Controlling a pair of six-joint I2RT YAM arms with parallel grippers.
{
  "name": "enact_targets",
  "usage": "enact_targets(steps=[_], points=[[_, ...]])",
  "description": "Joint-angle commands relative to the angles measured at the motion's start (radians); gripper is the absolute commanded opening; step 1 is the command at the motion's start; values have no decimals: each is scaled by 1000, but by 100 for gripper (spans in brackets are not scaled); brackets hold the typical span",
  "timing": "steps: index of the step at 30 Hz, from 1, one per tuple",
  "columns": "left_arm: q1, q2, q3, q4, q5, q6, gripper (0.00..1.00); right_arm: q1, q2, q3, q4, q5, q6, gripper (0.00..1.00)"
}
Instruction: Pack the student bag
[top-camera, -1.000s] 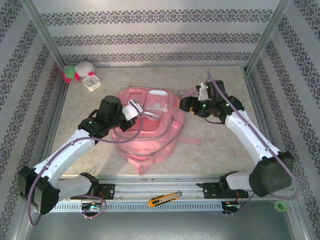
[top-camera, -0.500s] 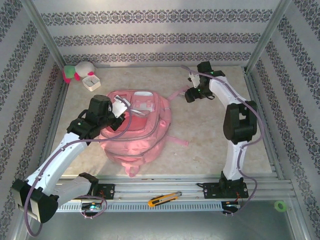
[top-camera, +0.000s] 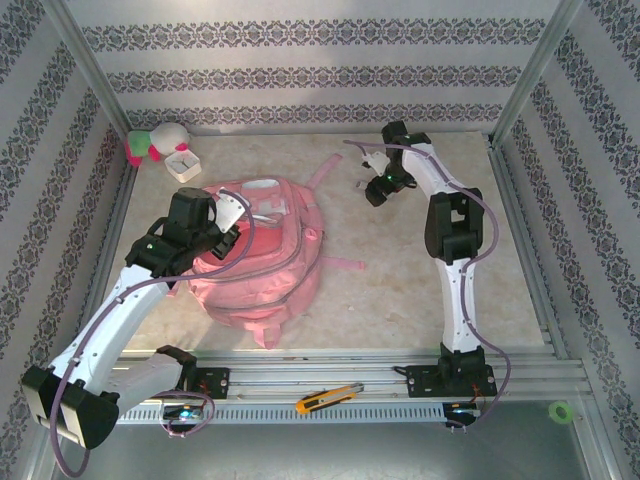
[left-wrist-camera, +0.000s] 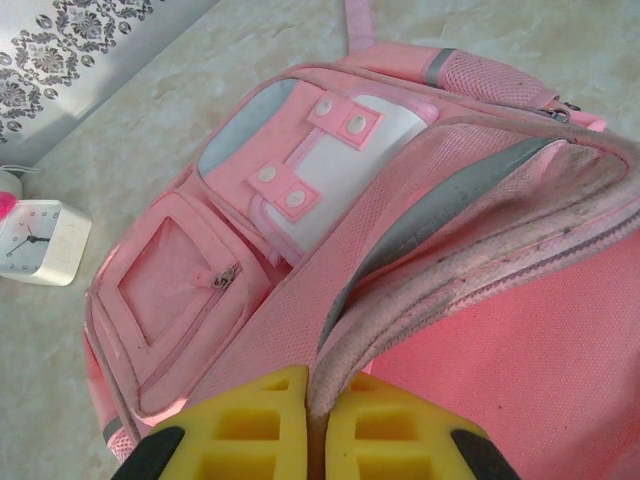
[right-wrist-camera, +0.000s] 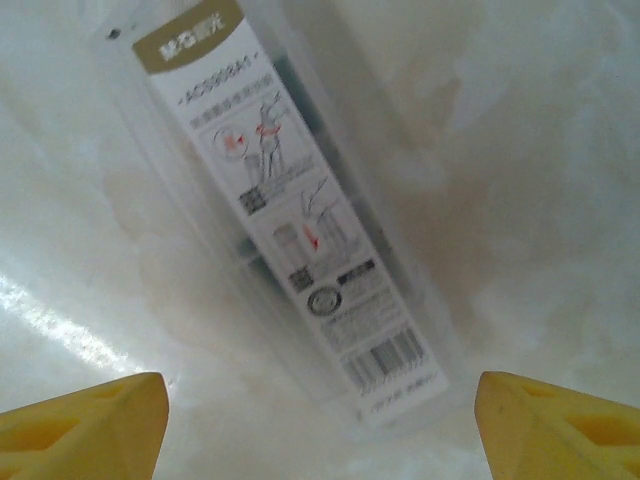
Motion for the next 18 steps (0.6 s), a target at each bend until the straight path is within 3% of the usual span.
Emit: enact_targets(steps=[1, 8, 13, 18], points=[[21, -6, 68, 45, -8, -39, 5, -3, 62, 89, -43, -12, -49, 79], [22, 5, 81, 49, -7, -57, 5, 4, 200, 284, -166, -38, -108, 69], [20, 20, 91, 45, 20, -70, 5, 9, 210, 283, -172, -2, -108, 45], [21, 22, 84, 77, 88, -109, 5, -2, 91, 176, -155, -114, -55, 34]])
